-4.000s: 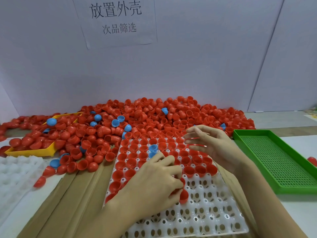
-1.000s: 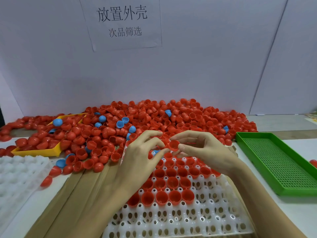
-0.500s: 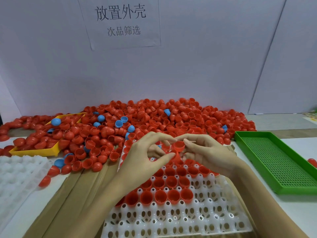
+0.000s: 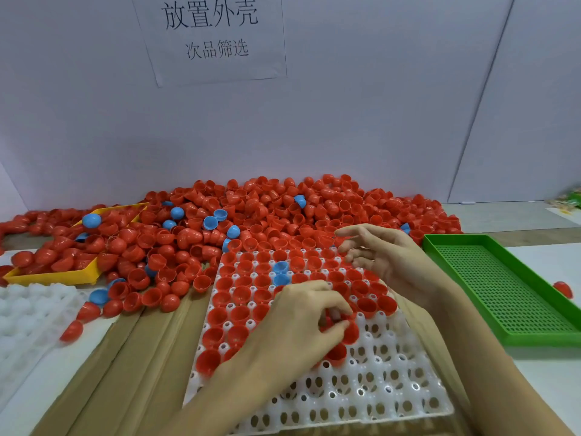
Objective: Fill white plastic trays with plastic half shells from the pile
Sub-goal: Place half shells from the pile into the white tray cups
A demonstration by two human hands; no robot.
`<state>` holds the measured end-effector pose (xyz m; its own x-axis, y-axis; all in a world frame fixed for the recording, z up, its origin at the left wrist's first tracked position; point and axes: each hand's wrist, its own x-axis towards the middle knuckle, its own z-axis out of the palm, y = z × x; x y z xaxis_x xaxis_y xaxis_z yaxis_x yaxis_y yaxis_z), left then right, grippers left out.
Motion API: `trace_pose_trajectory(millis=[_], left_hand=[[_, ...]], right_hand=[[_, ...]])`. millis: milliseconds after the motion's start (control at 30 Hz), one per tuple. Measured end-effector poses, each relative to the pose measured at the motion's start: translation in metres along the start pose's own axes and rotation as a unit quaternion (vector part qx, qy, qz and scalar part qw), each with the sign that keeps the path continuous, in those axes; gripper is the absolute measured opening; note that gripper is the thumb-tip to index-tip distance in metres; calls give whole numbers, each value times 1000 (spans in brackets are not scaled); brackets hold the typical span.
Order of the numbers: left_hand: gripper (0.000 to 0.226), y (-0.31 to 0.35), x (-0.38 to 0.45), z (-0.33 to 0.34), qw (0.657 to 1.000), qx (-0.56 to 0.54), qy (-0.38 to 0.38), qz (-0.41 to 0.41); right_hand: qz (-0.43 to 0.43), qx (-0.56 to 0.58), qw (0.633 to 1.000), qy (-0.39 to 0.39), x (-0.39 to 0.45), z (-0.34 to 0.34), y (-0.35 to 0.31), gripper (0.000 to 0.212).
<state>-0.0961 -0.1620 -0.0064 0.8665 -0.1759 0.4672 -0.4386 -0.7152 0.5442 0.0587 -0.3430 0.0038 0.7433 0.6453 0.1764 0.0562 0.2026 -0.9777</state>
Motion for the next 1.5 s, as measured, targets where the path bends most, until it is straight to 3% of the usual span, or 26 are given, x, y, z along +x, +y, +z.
trace_pose_trajectory(millis=[267, 400, 500, 633, 700, 800, 900, 1000, 1067, 1267, 1367, 1433, 1500], left_hand=[[15, 7, 2, 21, 998, 35, -53, 3], [30, 7, -3, 25, 992, 98, -60, 50], [33, 4, -3, 18, 993, 78, -72, 51], [44, -11, -3, -6, 996, 68, -46, 32], [38, -27, 1, -20, 997, 80, -9, 21], [21, -49, 5, -36, 994, 94, 51, -10], [18, -66, 5, -44, 991, 106, 76, -40], [18, -76, 5, -50, 989, 108, 92, -50], [17, -79, 5, -51, 987, 114, 98, -56], [20, -80, 3, -54, 984, 136, 98, -52], [19, -79, 3, -54, 984, 141, 94, -50], [20, -79, 2, -55, 984, 144, 91, -48], [22, -80, 2, -55, 983, 150, 88, -50]], right_hand=[[-8, 35, 998, 55, 0, -9, 1, 32], [-12, 40, 996, 83, 1, -15, 3, 29], [-10, 49, 993, 105, 2, -20, 6, 26], [-9, 48, 989, 136, 2, -25, 12, 27], [-26, 19, 983, 181, 4, -25, 16, 25], [-86, -91, 950, 287, 8, -22, 24, 21], [-133, -208, 896, 368, 11, -26, 31, 30], [-123, -339, 837, 411, 18, -35, 32, 39], [-64, -428, 806, 403, 26, -42, 32, 45], [113, -589, 769, 221, 58, -48, 32, 59], [206, -635, 726, 165, 66, -50, 35, 57], [209, -666, 699, 154, 65, -49, 37, 56], [158, -658, 706, 211, 61, -48, 39, 42]])
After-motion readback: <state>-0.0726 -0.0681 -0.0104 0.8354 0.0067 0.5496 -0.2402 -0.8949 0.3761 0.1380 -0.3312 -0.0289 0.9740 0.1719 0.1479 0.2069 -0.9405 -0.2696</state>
